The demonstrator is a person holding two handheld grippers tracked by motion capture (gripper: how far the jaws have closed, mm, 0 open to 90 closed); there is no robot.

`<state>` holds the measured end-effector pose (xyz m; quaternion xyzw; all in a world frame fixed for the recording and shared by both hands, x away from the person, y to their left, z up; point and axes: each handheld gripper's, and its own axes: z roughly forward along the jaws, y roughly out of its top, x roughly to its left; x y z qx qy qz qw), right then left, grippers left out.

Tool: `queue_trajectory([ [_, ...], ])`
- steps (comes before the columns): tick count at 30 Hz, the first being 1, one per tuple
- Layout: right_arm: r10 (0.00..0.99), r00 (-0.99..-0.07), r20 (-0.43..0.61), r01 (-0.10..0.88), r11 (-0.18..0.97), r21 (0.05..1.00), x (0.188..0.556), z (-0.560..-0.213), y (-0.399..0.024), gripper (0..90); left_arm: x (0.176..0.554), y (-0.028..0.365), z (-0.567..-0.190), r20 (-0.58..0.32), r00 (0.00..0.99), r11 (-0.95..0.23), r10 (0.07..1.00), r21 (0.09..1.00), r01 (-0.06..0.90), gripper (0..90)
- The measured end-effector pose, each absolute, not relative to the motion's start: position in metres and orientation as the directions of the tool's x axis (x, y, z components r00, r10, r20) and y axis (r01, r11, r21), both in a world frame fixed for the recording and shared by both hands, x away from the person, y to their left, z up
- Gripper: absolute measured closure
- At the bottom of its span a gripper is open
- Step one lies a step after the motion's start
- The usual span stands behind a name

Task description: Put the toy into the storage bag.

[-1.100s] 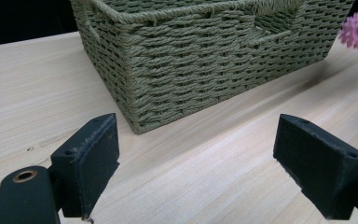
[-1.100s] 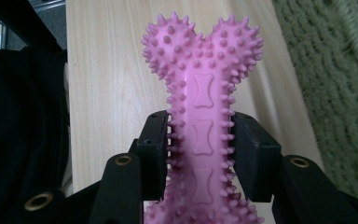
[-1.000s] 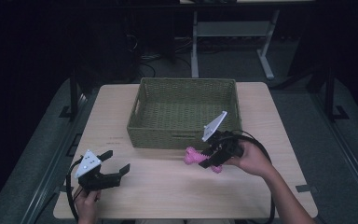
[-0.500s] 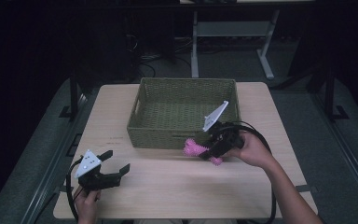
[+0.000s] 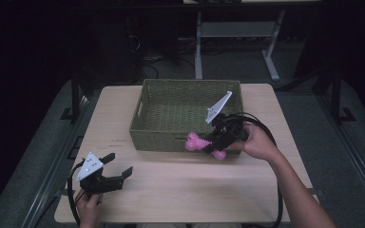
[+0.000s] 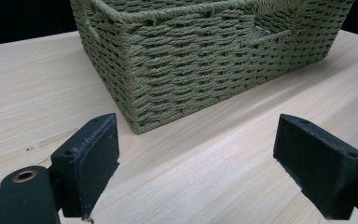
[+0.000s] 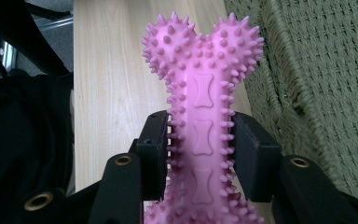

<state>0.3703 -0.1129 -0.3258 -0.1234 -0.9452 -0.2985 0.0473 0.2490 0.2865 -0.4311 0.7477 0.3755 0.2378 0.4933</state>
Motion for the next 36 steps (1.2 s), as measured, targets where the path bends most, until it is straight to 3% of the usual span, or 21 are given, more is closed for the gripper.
queue_trajectory([
  [36, 0.232, -0.957, 0.172, 0.289, 0.792, 0.538, 0.417, -0.301, -0.113, 57.8, 0.249, 0.286, -0.431, -0.014, 0.607, -0.234, 0.794, 0.916, 0.326, 13.9],
])
